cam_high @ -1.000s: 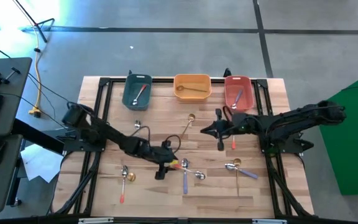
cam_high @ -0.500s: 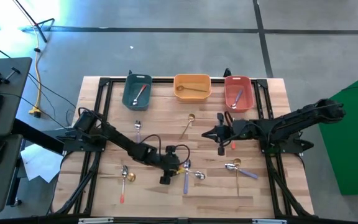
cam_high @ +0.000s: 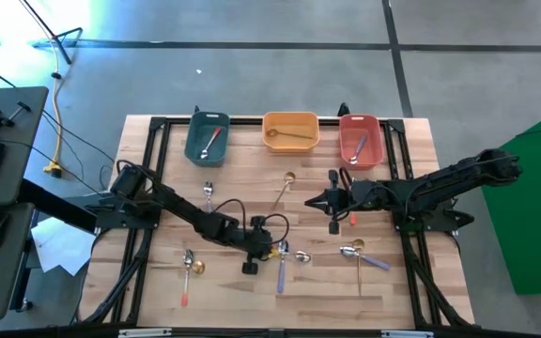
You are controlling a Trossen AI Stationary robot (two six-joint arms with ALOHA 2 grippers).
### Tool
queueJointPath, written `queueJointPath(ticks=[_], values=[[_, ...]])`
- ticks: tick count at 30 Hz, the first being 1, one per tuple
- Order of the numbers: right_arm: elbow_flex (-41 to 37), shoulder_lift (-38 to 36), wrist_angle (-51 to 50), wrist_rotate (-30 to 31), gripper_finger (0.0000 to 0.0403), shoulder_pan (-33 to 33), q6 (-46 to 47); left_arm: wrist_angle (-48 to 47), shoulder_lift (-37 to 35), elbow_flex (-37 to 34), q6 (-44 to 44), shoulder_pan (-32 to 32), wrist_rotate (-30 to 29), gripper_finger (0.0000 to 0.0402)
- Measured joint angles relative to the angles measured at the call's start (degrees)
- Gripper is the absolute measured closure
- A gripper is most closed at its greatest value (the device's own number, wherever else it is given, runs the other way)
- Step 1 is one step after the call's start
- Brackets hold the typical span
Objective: Sort silverware by color (type)
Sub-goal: Put the bottom right orange spoon into the blue bin
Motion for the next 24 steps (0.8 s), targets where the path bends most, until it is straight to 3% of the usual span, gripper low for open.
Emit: queueJointPath(ticks=[5, 13, 18, 24], values=[[0.00, 0.00, 0.02, 0.01, 0.0398, -0.07, -1.40, -6.18, -5.09, -0.46, 0.58, -0.02, 0.11, 0.0371], [0.00, 0.00, 1.05, 0.13, 0.0398, -2.29, -4.58, -18.46, -19.12, -0.28, -2.37, 0.59, -5.29, 0.0371], [0.00, -0.04, 2.26, 0.17, 0.0398, -4.42, -6.60, -29.09, -28.32, -0.24, -10.67, 3.70, -12.78, 0.0371], [0.40, -0.04, 3.17, -0.07, 0.0398, -6.92, -9.04, -45.03, -38.83, -0.91, -21.94, 11.67, -20.86, 0.0371]])
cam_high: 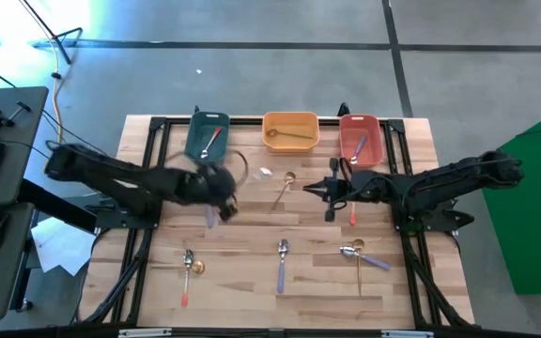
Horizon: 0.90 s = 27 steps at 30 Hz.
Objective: Sort silverware by color (type)
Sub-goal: Put the bottom right orange spoon into the blue bin
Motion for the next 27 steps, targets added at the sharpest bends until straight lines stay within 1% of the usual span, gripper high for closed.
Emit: queueJointPath(ticks=[5, 8, 12, 16, 20, 23, 27], values=[[1.01, 0.00, -0.04, -0.98, 0.0398, -1.89, -1.02, -6.61, -9.17, -4.55, -2.29, 8.62, -1.32, 0.0371], [1.30, 0.00, 0.38, -1.04, 0.0398, -2.79, -1.60, -7.45, -14.18, -7.92, -1.81, 15.24, -0.94, 0.0371], [1.30, 0.00, 0.64, -1.20, 0.0398, -4.37, -2.56, -4.31, -17.37, -11.47, 2.06, 23.58, 0.12, 0.0371], [1.30, 0.00, 0.36, -1.20, 0.0398, -5.48, -1.66, 0.71, -16.95, -13.86, 5.81, 31.08, 4.72, 0.0371], [1.30, 0.00, -0.69, -1.21, 0.0398, -5.65, -1.37, 6.57, -14.35, -15.96, 8.74, 37.95, 9.93, 0.0371], [1.30, 0.00, -1.09, -1.24, 0.0398, -5.47, -0.99, 10.10, -11.86, -15.98, 11.08, 43.07, 12.00, 0.0371], [1.30, 0.00, -1.90, -1.26, 0.0398, -5.49, 0.00, 13.43, -8.09, -15.98, 12.56, 48.72, 17.22, 0.0371]])
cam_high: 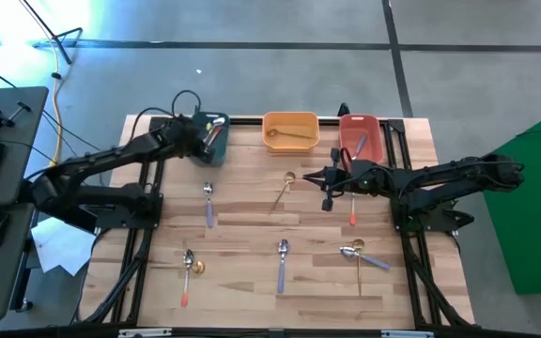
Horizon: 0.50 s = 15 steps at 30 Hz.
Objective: Sort silverware by color (type)
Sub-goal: Put the bottom right orange spoon into the blue bin
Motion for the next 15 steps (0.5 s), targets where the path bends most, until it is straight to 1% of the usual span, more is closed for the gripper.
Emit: queueJointPath(ticks=[4, 12, 15], values=[[0.00, 0.00, -0.30, -0.02, 0.0398, 0.00, 0.02, 0.95, 3.81, 0.00, 1.03, 2.93, 4.31, 0.0371], [0.00, 0.00, -0.23, -0.09, 0.0398, 0.00, -0.11, 2.16, 8.74, 0.00, 2.95, 4.09, 4.52, 0.0371], [0.00, 0.00, -0.18, -0.13, 0.0398, 0.00, -0.18, 3.39, 9.32, 0.00, 3.01, 4.09, 4.58, 0.0357]])
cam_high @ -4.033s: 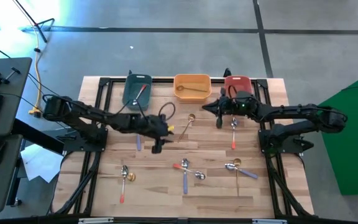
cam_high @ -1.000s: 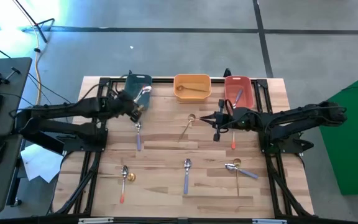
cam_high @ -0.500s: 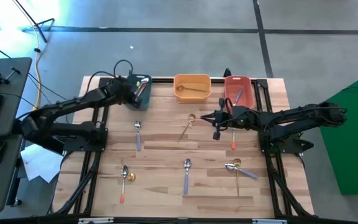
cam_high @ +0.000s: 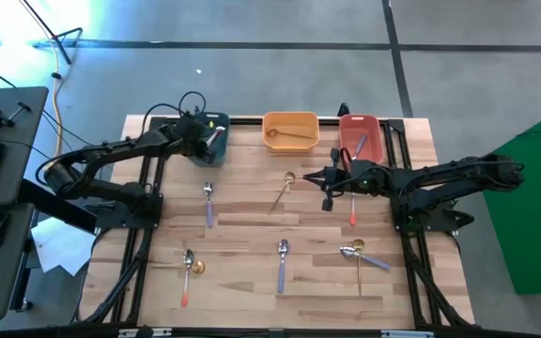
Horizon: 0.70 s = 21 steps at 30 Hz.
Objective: Sort silverware by color (type)
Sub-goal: Put the bottom right orange spoon into the blue bin, then put the bottom right purple spoon into the orange bin
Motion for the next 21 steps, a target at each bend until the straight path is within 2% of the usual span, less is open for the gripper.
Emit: queueJointPath(ticks=[4, 11, 16, 21], values=[[0.00, 0.00, 0.28, 0.00, 0.0398, 0.00, -1.12, 0.40, -0.47, 0.02, 1.64, 0.00, 2.41, 0.0319], [0.02, 0.00, 2.10, 0.82, 0.0398, -0.74, -0.13, 1.49, -3.84, 0.02, 5.02, -0.02, 2.47, 0.0271], [0.04, 0.00, -2.12, 10.85, 0.0398, -0.90, 7.15, 5.01, -8.14, 0.02, 7.46, -1.28, 2.31, 0.0271], [0.04, 0.04, -9.78, 13.48, 0.0398, -1.01, 13.00, 14.43, -11.75, 0.05, 10.36, -4.74, 4.36, 0.0293]])
